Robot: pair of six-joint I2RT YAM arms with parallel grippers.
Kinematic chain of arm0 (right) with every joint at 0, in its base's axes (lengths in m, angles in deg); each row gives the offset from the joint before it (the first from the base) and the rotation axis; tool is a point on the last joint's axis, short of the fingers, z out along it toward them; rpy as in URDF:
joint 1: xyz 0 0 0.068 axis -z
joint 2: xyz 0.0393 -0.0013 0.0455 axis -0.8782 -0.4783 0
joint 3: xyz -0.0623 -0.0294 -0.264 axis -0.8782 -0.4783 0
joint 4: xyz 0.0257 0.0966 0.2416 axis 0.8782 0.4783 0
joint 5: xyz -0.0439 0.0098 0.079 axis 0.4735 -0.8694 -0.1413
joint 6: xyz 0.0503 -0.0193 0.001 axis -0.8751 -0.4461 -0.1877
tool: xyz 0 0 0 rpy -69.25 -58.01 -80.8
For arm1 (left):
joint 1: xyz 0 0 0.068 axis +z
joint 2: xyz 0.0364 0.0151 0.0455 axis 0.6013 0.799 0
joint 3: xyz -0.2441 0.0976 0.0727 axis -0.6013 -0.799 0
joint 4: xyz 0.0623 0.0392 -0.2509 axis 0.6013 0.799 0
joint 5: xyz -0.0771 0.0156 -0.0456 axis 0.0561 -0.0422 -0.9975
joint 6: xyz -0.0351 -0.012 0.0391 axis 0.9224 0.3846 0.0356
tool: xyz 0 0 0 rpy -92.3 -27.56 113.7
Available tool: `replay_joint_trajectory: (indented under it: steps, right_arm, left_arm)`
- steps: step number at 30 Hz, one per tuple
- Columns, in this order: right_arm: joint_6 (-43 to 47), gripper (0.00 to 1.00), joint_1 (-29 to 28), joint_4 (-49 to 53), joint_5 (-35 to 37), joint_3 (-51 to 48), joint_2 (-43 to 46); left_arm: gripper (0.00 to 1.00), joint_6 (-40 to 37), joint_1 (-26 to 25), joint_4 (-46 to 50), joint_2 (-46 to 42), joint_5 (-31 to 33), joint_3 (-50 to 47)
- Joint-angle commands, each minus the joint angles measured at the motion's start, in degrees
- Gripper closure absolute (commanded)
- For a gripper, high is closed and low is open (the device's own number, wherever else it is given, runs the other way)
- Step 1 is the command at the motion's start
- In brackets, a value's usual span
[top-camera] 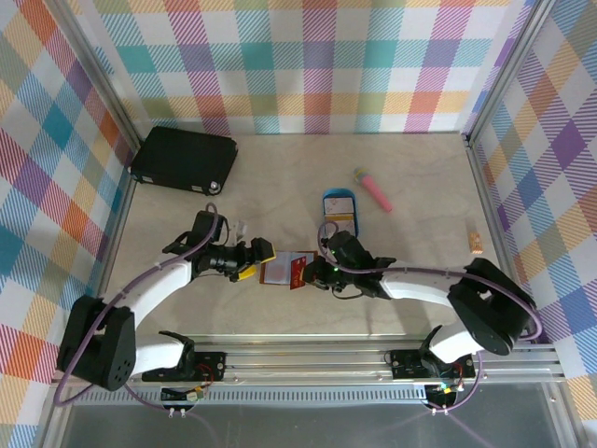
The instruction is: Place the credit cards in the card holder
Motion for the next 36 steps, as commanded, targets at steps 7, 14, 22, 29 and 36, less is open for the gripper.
replay_joint_trajectory:
  steps: [7, 14, 22, 29, 36]
  right_arm:
    - [-2.51, 1.0, -1.57, -6.95, 9.16, 1.4, -3.77]
    - [-2.39, 1.0, -1.57, -9.34, 8.5, 2.14, -7.04]
    - [-1.23, 1.0, -1.57, -10.04, 6.3, 3.07, -8.75]
    - [-1.89, 1.0, -1.57, -9.84, 5.79, 4.11, -10.4]
    - [-1.09, 1.0, -1.57, -8.02, 7.5, 3.22, -7.88]
  left_arm:
    - [0.11, -0.61, 0.77, -6.41, 3.39, -0.83, -0.71]
    - [0.12, -0.66, 0.73, -9.2, 5.85, -0.04, -0.68]
    - [0.13, -1.49, 0.73, -9.82, 7.16, -0.34, -1.29]
    - [0.13, -1.46, 0.57, -10.68, 8.3, -0.79, -1.06]
    - [0.14, -1.27, -0.05, -12.48, 9.74, -1.8, -1.29]
